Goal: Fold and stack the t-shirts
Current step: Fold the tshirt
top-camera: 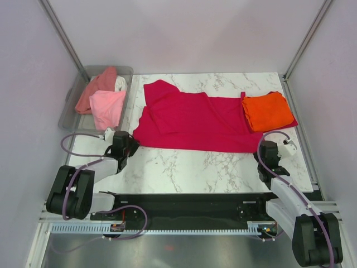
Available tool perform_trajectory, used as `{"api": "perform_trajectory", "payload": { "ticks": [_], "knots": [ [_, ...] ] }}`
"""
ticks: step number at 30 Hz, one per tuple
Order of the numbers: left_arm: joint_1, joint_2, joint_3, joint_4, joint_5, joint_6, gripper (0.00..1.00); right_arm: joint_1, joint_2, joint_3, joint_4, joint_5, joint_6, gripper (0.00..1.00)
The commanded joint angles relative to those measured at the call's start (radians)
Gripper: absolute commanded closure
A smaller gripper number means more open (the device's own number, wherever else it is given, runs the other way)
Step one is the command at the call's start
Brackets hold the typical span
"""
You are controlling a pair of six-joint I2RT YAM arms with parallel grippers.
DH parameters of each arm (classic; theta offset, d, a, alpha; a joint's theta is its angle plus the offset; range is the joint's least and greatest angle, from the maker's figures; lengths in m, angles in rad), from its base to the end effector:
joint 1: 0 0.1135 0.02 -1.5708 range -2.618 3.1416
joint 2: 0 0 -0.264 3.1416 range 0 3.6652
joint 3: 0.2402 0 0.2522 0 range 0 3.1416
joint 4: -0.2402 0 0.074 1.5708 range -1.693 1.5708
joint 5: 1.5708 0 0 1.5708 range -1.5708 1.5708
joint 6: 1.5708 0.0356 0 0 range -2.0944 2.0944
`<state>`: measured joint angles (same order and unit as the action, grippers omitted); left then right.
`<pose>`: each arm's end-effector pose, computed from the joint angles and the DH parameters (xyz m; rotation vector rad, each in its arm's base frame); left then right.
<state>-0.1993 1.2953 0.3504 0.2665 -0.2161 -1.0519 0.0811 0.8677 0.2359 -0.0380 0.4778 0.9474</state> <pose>0.2221 -0.0371 0.1359 -1.0430 2.0126 -0.4351 0.1660 -0.0029 0.1531 1.1273 1.8369 0.0553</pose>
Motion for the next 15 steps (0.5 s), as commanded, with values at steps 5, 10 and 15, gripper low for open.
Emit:
{"api": "perform_trajectory", "payload": {
  "ticks": [5, 10, 15],
  "knots": [
    [0.005, 0.038, 0.056, 0.046, -0.078, -0.023, 0.98, -0.006, -0.003, 0.005, 0.004, 0.027, -0.001, 1.00],
    [0.005, -0.028, 0.077, -0.053, -0.109, -0.008, 0.98, -0.006, 0.014, 0.032, -0.019, 0.019, 0.001, 1.00],
    [0.005, -0.126, 0.154, -0.260, -0.163, 0.020, 0.98, -0.004, 0.019, 0.101, -0.062, -0.021, 0.014, 1.00]
  ]
}}
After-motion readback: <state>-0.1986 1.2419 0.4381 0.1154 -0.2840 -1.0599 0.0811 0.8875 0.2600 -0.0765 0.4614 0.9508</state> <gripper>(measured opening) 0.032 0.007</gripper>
